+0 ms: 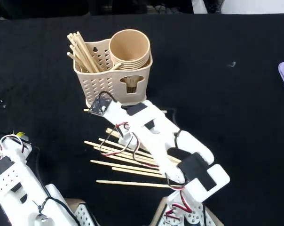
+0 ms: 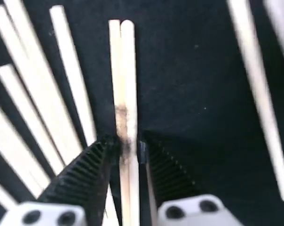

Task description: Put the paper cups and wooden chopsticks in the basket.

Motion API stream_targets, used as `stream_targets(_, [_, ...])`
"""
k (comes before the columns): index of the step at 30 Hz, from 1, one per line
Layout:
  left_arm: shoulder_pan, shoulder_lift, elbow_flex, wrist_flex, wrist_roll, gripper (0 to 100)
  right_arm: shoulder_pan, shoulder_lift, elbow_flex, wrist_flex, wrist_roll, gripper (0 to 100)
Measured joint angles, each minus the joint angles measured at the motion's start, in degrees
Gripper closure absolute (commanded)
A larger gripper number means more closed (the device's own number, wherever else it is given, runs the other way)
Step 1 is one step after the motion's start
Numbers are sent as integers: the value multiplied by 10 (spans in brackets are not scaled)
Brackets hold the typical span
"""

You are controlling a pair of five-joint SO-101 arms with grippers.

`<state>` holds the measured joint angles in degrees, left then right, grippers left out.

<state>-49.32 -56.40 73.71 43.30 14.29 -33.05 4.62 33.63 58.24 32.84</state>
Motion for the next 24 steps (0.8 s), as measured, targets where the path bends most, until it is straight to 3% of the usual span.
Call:
stream_targets(8, [0,0,0,0,0,762,-8,-187,-74,143,-9,988])
stream_targets(13, [1,0,0,0,0,762,-8,-263,-113,179,-11,978])
stream_targets(20, [1,0,0,0,0,762,-22,-193,-17,138,-22,807])
stream_targets(24, [1,0,0,0,0,762,-49,-105,37,46,-22,846])
